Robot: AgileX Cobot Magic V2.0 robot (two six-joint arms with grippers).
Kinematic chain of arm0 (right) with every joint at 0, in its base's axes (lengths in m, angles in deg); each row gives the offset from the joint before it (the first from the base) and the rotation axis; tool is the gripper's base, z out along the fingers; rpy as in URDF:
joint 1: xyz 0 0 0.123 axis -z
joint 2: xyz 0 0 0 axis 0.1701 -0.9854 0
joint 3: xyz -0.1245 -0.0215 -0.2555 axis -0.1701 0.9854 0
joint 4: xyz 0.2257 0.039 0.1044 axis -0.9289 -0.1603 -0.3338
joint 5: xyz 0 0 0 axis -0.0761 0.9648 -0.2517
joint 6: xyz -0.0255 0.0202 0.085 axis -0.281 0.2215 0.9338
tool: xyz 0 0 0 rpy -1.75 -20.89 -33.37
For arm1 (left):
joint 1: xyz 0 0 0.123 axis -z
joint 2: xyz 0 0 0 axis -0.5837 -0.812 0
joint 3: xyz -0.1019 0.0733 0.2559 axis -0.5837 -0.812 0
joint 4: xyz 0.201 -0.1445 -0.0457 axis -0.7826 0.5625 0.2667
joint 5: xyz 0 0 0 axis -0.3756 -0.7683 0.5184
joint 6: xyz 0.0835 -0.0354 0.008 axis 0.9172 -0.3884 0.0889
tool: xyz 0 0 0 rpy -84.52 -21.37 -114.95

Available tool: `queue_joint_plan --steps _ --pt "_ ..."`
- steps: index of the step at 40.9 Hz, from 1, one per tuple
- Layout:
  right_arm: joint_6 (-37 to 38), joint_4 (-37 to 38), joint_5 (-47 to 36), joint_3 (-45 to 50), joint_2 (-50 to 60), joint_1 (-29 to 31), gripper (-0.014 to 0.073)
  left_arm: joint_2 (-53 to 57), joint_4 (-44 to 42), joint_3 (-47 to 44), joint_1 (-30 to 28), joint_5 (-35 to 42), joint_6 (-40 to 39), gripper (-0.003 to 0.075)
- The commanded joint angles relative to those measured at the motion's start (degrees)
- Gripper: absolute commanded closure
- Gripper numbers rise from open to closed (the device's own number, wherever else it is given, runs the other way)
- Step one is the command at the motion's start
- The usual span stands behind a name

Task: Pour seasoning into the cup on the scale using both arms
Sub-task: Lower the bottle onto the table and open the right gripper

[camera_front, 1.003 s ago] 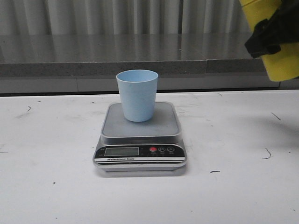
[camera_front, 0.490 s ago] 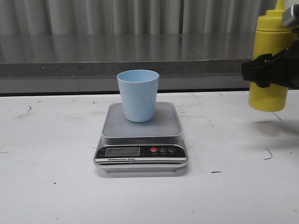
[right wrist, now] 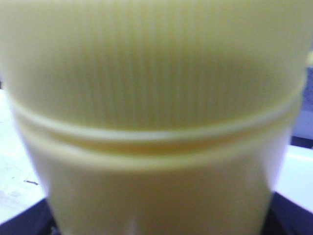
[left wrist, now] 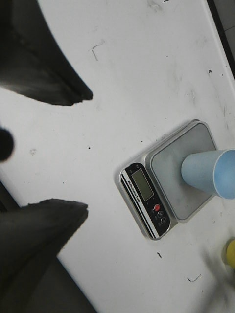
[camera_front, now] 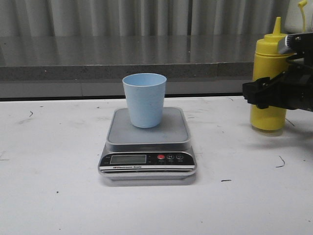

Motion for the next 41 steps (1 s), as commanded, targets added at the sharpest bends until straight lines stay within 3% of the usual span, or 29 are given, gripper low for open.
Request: queue_joint_plan --steps 1,7,18,41 --pt "-0.66 -0.86 -7.65 -2.22 1.75 -0.45 0.0299 0.07 0.64 1.34 0.36 4.03 -0.18 0.03" --pt "-0.66 -0.88 -7.39 -2.04 1.23 -0.62 0.0272 0.07 0.64 1.34 0.36 4.03 -0.18 0.03" --pt "-0.61 -3.05 -7.33 -0.97 1.3 -0.62 0.0055 0.07 0.64 1.34 0.36 4.03 -0.18 0.03" --pt "-1.67 -8.61 -7.31 14.06 13.81 -0.57 0.0042 0.07 0.64 1.34 0.36 4.03 -0.18 0.03"
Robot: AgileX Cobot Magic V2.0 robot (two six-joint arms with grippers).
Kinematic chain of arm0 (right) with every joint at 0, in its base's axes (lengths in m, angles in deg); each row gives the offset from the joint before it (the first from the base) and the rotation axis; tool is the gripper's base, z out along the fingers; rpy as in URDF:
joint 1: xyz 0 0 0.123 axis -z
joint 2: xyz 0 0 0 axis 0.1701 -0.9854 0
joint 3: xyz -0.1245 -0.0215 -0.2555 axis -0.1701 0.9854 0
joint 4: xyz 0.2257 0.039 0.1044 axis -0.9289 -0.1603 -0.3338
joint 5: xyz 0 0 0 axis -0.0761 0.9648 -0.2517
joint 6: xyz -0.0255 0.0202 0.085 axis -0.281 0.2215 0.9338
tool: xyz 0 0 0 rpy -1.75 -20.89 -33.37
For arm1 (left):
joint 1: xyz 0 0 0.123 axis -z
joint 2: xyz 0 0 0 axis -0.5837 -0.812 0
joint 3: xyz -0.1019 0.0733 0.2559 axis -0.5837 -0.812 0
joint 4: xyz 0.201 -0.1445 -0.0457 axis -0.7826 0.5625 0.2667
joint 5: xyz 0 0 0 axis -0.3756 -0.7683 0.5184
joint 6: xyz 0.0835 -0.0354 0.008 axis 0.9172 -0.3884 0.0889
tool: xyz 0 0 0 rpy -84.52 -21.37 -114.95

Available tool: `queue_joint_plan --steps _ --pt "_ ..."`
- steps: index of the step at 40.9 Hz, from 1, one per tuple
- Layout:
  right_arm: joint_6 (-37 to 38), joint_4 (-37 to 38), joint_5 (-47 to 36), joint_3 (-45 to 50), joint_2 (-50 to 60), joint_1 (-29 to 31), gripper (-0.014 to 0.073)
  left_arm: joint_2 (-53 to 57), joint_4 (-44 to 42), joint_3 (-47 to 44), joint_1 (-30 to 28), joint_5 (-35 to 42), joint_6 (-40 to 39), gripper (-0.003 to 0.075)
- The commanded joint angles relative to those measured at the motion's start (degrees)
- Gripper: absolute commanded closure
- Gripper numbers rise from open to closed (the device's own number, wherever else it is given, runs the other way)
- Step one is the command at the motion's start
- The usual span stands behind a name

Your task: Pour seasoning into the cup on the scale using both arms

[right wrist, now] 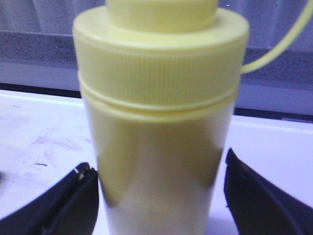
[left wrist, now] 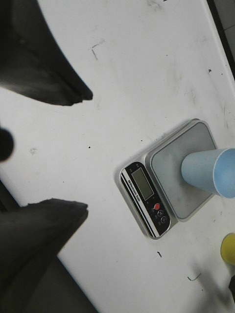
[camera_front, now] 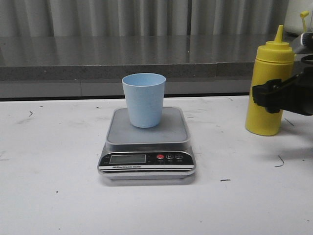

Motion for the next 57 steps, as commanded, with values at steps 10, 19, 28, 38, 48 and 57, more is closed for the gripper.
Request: queue_joint_plan --steps 10,19,28,38,48,57 --pt "2.46 -4.9 9.98 11.67 23.3 0.0 0.0046 0.07 0.64 1.34 0.36 4.03 -0.18 0.03" --pt "6.27 -5.0 40.5 11.52 44.5 -2.81 0.0046 0.07 0.64 1.34 0.36 4.03 -0.18 0.03" --pt "-3.21 -7.8 73.25 4.75 63.85 -6.67 0.0047 0.07 0.64 1.34 0.36 4.03 -0.18 0.03" --pt "-3.22 -7.25 92.71 0.69 81.89 -8.46 0.0047 0.07 0.64 1.34 0.36 4.03 -0.18 0.03" --pt "-3.22 -5.26 100.59 0.69 93.74 -8.4 0.0047 0.07 0.64 1.34 0.36 4.03 -0.18 0.03" --pt "-3.22 -5.26 102.82 0.69 95.34 -8.46 0.0047 0.07 0.64 1.34 0.36 4.03 -0.18 0.03"
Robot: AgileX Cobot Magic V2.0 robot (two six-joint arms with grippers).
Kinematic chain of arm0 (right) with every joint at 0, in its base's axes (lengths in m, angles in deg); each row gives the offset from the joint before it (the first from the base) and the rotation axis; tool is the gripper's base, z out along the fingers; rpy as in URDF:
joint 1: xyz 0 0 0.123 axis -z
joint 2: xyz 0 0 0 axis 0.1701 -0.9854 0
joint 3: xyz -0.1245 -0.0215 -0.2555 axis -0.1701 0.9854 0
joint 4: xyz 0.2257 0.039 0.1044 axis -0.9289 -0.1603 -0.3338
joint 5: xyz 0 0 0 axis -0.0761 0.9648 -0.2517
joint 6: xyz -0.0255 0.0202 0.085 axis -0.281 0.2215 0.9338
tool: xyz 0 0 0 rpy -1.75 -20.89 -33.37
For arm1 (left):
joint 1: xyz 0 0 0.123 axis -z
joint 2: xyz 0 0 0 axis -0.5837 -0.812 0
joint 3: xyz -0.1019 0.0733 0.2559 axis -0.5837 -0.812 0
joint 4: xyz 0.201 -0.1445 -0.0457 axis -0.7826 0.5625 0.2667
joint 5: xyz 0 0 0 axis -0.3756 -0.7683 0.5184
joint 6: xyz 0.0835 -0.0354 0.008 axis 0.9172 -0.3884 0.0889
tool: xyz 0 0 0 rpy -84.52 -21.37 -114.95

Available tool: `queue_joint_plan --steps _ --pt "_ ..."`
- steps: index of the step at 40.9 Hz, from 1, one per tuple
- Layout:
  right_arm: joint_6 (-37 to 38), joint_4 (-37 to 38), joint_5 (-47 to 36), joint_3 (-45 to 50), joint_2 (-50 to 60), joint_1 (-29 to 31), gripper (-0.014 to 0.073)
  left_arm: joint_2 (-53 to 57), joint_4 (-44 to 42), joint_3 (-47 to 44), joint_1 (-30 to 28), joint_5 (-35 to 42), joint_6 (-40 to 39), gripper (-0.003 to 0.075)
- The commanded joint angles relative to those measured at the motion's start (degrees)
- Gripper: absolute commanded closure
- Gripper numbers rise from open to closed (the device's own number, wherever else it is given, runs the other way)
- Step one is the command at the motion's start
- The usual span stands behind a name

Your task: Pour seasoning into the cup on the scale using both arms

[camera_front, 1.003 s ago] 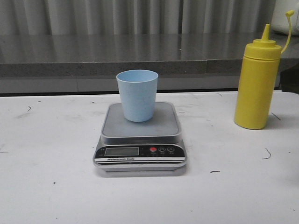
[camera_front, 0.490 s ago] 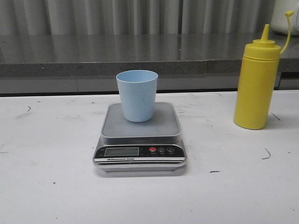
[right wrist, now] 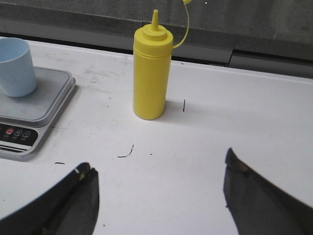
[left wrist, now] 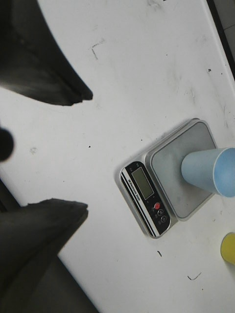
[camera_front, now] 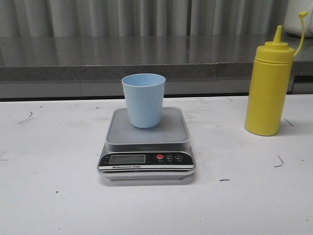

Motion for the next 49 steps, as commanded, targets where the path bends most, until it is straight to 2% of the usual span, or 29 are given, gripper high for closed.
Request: queue_joint_plan --steps 1,46,49 --pt "-0.6 0.73 -3.79 -1.82 -0.5 0.01 0.0047 0.07 0.64 1.34 0.36 4.03 -0.18 0.03" --pt "-0.6 0.67 -3.55 -1.82 -0.49 0.01 0.0047 0.07 0.64 1.34 0.36 4.03 -0.18 0.0301" --pt "-0.6 0.67 -3.37 -1.82 -0.49 0.01 0.0053 0.07 0.64 1.34 0.36 4.03 -0.18 0.0341"
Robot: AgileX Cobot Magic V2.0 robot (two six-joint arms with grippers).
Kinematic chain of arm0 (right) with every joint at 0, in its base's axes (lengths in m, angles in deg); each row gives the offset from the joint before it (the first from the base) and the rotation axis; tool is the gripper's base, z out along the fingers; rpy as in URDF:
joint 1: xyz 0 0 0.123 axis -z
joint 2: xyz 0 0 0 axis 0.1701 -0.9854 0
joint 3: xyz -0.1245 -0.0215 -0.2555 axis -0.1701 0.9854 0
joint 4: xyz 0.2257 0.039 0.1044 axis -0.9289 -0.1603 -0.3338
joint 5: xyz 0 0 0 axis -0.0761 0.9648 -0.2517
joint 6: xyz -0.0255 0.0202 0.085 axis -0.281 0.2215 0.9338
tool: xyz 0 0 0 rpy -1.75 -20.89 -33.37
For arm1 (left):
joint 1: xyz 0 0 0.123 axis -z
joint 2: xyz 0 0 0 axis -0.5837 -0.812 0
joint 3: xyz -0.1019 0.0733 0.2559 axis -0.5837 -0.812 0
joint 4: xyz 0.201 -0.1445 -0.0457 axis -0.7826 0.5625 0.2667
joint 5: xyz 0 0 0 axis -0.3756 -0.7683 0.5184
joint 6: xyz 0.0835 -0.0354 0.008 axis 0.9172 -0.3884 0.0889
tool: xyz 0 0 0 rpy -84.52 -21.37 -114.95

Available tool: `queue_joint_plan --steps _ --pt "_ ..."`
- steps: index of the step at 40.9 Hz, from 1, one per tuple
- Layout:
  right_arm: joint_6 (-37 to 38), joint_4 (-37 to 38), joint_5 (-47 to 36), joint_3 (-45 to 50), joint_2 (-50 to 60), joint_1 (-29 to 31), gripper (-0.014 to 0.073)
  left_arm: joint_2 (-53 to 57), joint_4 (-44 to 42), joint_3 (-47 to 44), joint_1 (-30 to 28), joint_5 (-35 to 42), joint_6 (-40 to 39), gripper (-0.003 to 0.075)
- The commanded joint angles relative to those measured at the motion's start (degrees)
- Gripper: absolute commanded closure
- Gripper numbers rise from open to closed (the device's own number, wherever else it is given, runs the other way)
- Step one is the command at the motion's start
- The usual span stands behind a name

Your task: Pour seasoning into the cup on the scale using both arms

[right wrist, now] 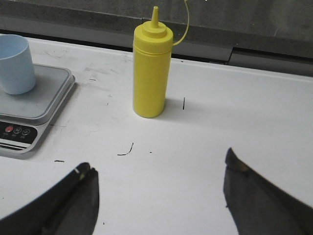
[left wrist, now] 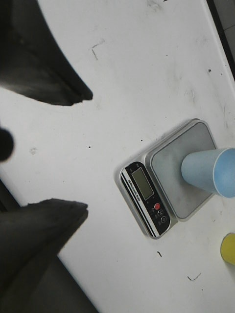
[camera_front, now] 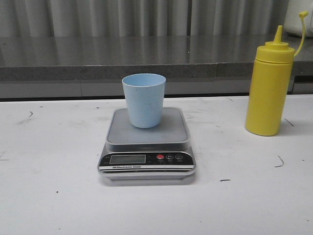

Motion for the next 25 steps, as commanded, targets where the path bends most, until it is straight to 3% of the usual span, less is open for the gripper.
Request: queue_joint_plan --steps 1,6,13,18,25 --pt "-0.51 0.64 -3.69 -1.82 -0.7 0.01 0.0063 0.07 0.64 1.34 0.36 4.03 -0.18 0.0362" --pt "-0.51 0.58 -3.45 -1.82 -0.7 0.01 0.0219 0.07 0.64 1.34 0.36 4.03 -0.18 0.0531" --pt "-0.51 0.58 -3.45 -1.82 -0.7 0.01 0.0542 0.07 0.64 1.34 0.36 4.03 -0.18 0.0741" --pt "-0.51 0.58 -3.45 -1.82 -0.7 0.01 0.0708 0.07 0.64 1.34 0.36 4.03 -0.18 0.074" --pt "-0.51 0.62 -3.1 -1.82 -0.7 0.01 0.0706 0.07 0.64 1.34 0.36 4.03 -0.18 0.074"
